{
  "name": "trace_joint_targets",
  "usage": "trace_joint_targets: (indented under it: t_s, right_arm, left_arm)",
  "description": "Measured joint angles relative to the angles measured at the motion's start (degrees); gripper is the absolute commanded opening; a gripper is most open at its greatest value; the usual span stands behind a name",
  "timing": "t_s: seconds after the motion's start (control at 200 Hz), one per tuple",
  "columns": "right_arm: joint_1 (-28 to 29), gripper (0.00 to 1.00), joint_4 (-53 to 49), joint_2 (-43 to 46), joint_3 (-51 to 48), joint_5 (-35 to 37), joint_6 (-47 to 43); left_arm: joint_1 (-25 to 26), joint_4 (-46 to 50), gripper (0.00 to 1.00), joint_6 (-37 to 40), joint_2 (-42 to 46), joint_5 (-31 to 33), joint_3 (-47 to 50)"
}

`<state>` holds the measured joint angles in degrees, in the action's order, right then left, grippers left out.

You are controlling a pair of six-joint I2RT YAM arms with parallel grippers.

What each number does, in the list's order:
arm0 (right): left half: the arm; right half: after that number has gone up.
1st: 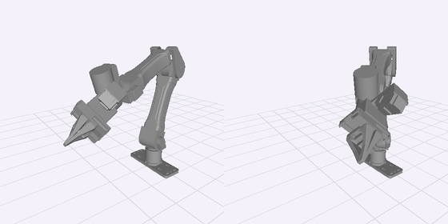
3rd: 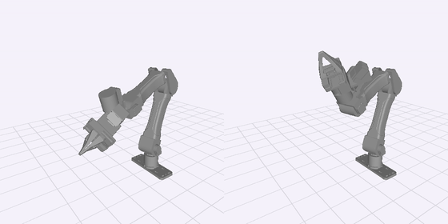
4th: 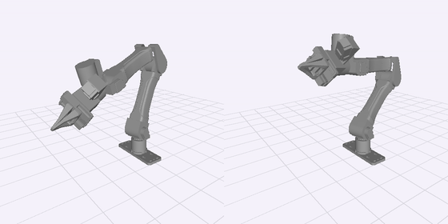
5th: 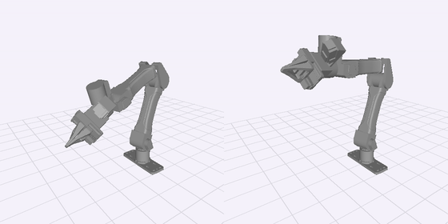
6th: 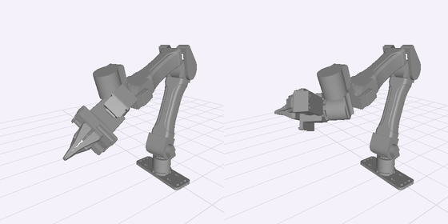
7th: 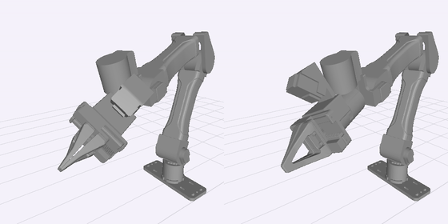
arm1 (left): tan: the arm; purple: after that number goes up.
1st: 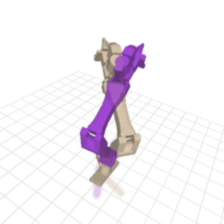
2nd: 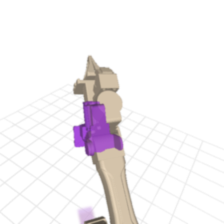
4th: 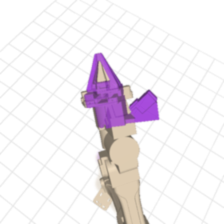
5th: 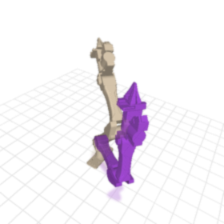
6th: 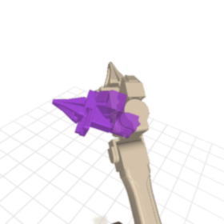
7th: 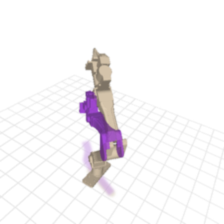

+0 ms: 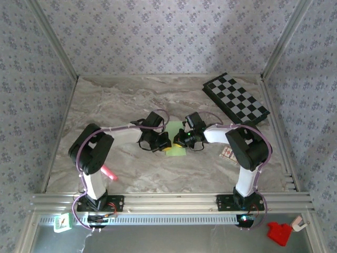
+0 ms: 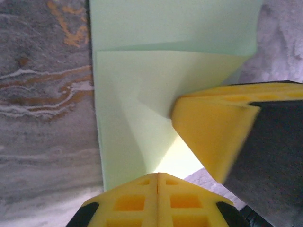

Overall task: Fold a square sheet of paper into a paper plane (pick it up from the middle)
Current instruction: Fold the triangle a second time at the center of the table.

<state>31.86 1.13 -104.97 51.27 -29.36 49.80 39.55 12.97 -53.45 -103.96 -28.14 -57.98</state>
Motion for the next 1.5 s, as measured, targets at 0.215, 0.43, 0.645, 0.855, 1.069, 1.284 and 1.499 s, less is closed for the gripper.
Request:
trace_joint_targets:
  t_s: [0.215,0.43,0.645,0.855,1.069,1.284,1.499]
  right_arm:
    - [0.0,0.07,-0.7,-0.2,0.4,0.0,0.2]
    - [-0.1,0.06,-1.2,-0.4,0.8,-0.3,0.3]
    - [-0.2,0.06,-1.7,-0.6,1.2,-0.5,0.3]
    - [-0.2,0.06,-2.0,-0.8,1.4,-0.9,0.3]
    - [-0.3,0.06,-2.1,-1.0,1.6,-1.1,0.3]
    - [-0.3,0.06,-2.2,-1.1,1.8,-1.3,0.3]
    - [-0.3,0.06,-2.3,-1.1,1.8,-1.3,0.4]
  left_arm:
    - [0.0,0.6,0.06,1.1,-2.1,-0.8,-1.0]
    - [0.0,1.6,0.05,3.3,-2.4,-0.7,-1.4]
    - [0.0,3.5,0.04,6.6,-2.7,-0.3,-2.0]
    - [0.0,4.9,0.02,10.0,-3.0,0.1,-2.7]
    - [0.0,6.2,0.02,13.1,-2.4,1.0,-2.4]
    - [0.3,11.0,0.01,15.5,1.2,3.5,0.3]
    - [0.4,17.6,0.02,15.6,5.2,5.7,0.7]
